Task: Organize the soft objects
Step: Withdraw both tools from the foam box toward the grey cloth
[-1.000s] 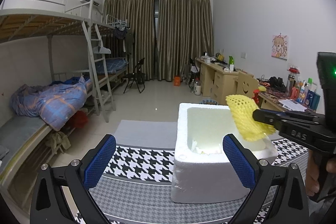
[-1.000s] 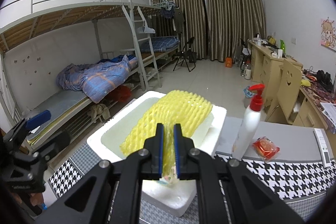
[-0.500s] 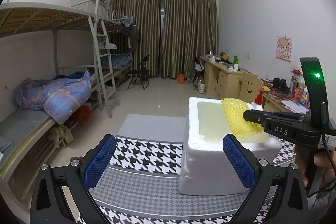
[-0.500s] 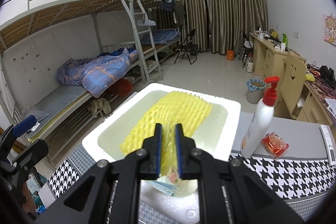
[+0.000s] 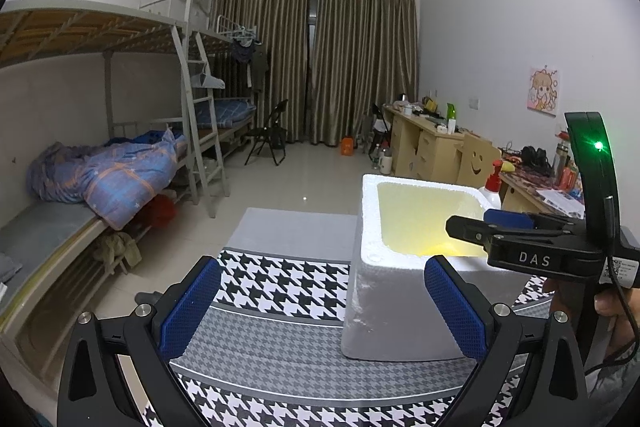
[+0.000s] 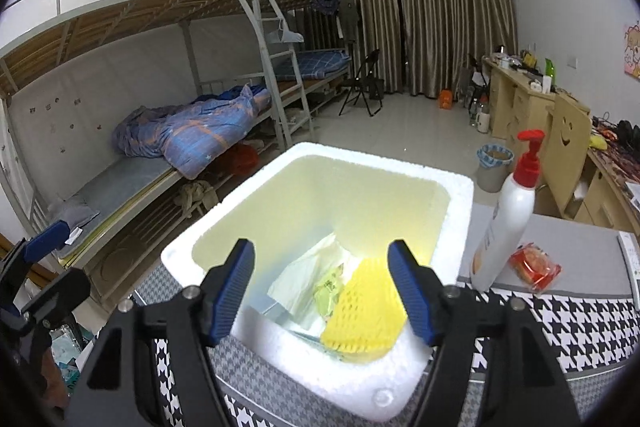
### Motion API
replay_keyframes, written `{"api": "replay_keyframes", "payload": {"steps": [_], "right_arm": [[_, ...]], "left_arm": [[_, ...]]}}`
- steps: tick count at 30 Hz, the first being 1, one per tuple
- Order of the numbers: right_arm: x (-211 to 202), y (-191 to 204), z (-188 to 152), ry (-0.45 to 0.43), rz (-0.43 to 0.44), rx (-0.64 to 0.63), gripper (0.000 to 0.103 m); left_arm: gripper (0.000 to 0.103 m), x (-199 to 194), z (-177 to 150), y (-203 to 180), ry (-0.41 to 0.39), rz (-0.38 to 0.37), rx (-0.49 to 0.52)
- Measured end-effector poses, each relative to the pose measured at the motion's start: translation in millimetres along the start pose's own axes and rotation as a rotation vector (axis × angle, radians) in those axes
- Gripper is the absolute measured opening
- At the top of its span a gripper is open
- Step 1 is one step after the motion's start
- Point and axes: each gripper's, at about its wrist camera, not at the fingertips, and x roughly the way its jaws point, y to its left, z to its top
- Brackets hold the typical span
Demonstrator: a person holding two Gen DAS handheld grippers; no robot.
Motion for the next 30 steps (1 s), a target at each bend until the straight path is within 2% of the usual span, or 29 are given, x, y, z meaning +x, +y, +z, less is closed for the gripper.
{"api": "replay_keyframes", "payload": {"steps": [15,21,26,30], "right_arm": [[-31.4,-1.2,-6.9,-0.053,0.031,-0.016,0.075],[-51.7,-4.2,-13.3,-0.085,0.046,-0.014,0.081],[-69.6,-14.5,-20.0,-0.129,0.056,0.011,0.093],[-80.6,-21.3,-26.2,-0.146,0.068,0.026,0.095]], "left_arm": [[0.102,-16.5,-9.3,-4.9,-0.031,0.044,-0.031],[0.102,-23.5,-9.0,-12.8,-0.042,0.050,-0.029],[0.102,-26.6,-10.5,-25.2,-0.046,0.038,-0.015],[0.102,-30.5,-13.9,-31.5,-0.052,0.026,-0.013]]}}
